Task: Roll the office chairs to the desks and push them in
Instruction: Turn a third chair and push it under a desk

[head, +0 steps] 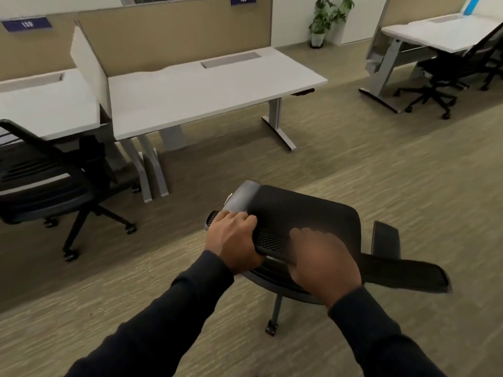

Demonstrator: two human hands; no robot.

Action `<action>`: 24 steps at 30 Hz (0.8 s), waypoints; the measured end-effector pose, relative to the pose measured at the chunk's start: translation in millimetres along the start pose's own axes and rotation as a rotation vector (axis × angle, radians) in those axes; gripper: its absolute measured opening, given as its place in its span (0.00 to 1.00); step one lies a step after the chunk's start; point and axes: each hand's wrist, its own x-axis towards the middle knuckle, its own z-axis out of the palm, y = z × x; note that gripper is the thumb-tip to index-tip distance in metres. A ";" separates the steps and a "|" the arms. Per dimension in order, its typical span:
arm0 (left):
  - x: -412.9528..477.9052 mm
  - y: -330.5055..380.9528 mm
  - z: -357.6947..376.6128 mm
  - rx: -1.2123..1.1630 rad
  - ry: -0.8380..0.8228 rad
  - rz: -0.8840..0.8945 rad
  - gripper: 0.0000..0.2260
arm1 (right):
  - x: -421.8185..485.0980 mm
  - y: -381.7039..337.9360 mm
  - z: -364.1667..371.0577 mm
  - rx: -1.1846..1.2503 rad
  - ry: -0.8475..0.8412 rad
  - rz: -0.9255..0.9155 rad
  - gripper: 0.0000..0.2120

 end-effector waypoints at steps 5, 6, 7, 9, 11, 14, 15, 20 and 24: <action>86.9 13.0 11.8 0.014 -0.002 -0.032 0.16 | 73.2 69.8 -2.9 -0.019 -0.032 -0.052 0.20; 105.4 14.1 14.2 0.012 0.001 -0.039 0.16 | 89.1 83.7 -2.8 -0.019 -0.029 -0.063 0.20; 124.2 14.5 16.8 0.010 0.004 -0.043 0.16 | 105.3 97.4 -2.4 -0.019 -0.020 -0.073 0.20; 160.2 14.8 22.3 0.010 0.005 -0.065 0.16 | 137.8 122.8 0.3 -0.023 -0.004 -0.097 0.18; 195.3 15.7 27.5 0.022 0.018 -0.095 0.15 | 170.8 147.3 4.6 -0.022 0.014 -0.129 0.17; 244.3 19.2 33.3 0.028 0.034 -0.152 0.16 | 217.6 182.7 8.6 -0.009 0.028 -0.183 0.16; 259.6 20.8 34.2 0.023 0.034 -0.171 0.16 | 232.6 193.9 8.6 -0.004 0.019 -0.201 0.16; 338.5 21.6 37.7 0.051 0.022 -0.256 0.15 | 314.4 245.2 10.7 0.003 0.004 -0.309 0.18; 392.2 16.6 43.8 0.056 0.015 -0.310 0.13 | 371.8 275.9 13.0 -0.003 -0.010 -0.355 0.19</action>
